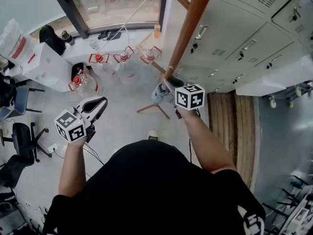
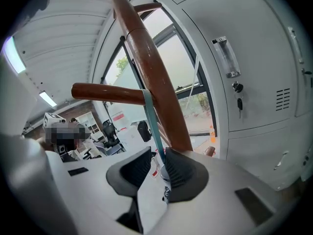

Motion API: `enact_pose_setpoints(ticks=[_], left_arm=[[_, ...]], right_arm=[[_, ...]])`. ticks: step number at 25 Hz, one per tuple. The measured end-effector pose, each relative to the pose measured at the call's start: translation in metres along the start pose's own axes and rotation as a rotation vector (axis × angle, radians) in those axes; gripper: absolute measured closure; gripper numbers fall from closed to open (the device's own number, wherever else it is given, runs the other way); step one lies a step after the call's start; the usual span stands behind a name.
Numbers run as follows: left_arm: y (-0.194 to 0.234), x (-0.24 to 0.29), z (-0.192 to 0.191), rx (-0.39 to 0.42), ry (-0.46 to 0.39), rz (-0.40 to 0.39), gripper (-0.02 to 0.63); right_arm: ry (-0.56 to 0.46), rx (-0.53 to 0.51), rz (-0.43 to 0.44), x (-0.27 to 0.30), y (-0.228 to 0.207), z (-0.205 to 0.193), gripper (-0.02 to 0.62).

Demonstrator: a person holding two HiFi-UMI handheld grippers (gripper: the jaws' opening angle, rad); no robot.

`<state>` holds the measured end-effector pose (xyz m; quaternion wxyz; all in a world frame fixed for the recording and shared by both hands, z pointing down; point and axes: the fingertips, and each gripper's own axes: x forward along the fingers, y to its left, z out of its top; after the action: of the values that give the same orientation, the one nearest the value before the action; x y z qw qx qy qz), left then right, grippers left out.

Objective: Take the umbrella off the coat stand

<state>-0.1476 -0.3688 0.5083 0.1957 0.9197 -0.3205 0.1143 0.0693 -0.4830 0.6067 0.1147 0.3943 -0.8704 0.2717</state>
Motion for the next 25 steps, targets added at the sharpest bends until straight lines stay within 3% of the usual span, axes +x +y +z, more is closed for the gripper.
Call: enact_pose_setpoints(ticks=[5, 7, 25], left_arm=[[-0.0017, 0.0019, -0.0004, -0.005, 0.002, 0.002, 0.575], [-0.0026, 0.0034, 0.0003, -0.004, 0.006, 0.002, 0.575], [-0.0008, 0.0098, -0.0069, -0.013, 0.004, -0.007, 0.575]], right_arm=[[0.002, -0.005, -0.006, 0.0001, -0.0019, -0.0004, 0.504], [0.001, -0.010, -0.019, -0.0006, -0.0048, 0.0003, 0.546], [0.020, -0.033, -0.007, 0.0023, -0.0062, 0.0011, 0.575]])
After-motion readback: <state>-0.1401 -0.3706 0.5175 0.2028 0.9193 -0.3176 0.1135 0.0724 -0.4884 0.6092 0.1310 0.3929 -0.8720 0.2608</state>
